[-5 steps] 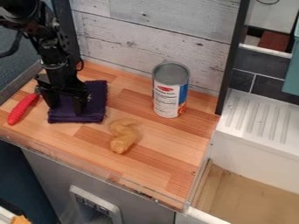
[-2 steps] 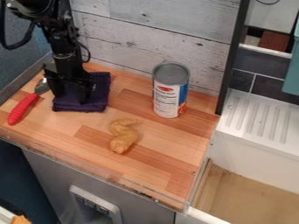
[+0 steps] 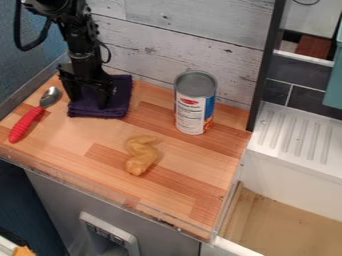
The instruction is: Move the purple cloth to upper left side of the table
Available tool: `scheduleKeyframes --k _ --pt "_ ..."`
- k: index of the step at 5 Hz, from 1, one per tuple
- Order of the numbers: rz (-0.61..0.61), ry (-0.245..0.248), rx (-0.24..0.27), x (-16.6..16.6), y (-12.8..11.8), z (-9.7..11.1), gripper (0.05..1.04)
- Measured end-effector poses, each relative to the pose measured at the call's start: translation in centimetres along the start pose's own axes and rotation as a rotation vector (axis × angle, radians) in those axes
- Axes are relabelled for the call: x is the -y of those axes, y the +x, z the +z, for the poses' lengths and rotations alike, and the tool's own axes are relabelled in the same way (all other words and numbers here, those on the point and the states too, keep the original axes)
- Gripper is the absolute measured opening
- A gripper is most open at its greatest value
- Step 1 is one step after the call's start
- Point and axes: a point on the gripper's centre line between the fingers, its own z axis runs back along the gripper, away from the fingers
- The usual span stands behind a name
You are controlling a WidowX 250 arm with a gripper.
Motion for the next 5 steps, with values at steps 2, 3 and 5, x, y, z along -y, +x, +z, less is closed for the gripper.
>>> scheduleKeyframes --k 2,3,5 --pt "-0.018 0.000 0.008 -0.1 1.1 0.2 0.999" --pt "-0.026 -0.009 0.010 -0.1 1.3 0.4 0.999" --pt "-0.021 -0.047 0.012 0.3 1.4 1.5 0.999"
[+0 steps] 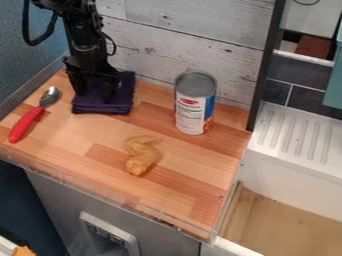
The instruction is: Move the purple cloth to upper left side of the table
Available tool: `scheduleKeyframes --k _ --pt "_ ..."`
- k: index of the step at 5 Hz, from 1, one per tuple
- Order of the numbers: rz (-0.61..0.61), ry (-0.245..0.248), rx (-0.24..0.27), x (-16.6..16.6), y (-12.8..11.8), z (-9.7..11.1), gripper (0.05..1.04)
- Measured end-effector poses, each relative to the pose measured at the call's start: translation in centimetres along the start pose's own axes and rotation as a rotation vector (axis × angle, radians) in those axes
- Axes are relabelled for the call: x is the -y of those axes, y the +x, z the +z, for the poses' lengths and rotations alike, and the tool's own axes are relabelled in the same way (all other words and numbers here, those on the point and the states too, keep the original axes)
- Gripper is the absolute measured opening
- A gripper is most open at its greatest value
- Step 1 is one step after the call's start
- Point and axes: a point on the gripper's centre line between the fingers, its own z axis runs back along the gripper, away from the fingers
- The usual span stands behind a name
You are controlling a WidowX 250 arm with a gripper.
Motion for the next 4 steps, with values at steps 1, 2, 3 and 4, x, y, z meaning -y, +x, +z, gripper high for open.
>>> scheduleKeyframes --k 1,2,3,4 --pt "0.004 0.006 0.052 -0.4 0.4 3.0 0.999" --pt "0.010 0.014 0.072 -0.6 -0.1 4.9 0.999" --pt "0.012 0.015 0.086 -0.5 -0.5 5.8 0.999" --pt "0.009 0.016 0.088 -0.5 -0.5 5.8 0.999"
